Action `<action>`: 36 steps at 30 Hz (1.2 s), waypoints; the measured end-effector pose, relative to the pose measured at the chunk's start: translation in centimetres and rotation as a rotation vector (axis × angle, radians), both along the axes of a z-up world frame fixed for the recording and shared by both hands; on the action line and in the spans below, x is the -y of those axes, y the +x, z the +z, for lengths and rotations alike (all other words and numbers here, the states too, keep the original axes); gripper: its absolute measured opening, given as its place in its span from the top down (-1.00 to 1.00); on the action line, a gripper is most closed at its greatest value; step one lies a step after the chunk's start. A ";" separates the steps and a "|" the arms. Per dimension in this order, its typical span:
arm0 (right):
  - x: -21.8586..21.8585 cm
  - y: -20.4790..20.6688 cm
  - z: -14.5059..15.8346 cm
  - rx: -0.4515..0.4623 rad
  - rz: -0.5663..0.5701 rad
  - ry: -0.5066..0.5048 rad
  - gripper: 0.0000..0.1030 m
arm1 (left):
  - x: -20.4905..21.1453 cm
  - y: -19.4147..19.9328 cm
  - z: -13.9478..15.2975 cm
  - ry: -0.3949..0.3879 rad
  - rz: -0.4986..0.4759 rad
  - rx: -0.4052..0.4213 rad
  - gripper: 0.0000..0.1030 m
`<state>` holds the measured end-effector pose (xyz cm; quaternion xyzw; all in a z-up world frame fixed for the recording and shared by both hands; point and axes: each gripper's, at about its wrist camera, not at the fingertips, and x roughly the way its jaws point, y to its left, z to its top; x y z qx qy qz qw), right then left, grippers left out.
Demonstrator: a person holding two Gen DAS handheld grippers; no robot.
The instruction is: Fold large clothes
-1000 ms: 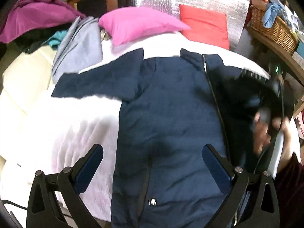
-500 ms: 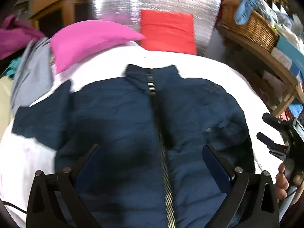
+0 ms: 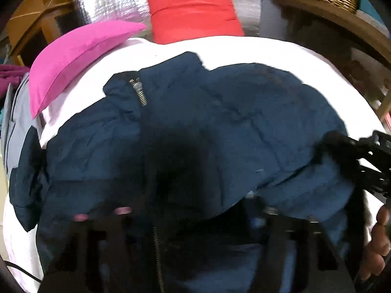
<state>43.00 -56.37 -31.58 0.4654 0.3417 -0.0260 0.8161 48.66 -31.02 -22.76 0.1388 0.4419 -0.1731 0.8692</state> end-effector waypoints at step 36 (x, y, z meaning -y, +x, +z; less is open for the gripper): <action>-1.4 -0.6 0.9 -0.076 0.013 -0.208 0.48 | -21.3 0.2 1.3 -0.573 0.147 -0.203 -0.27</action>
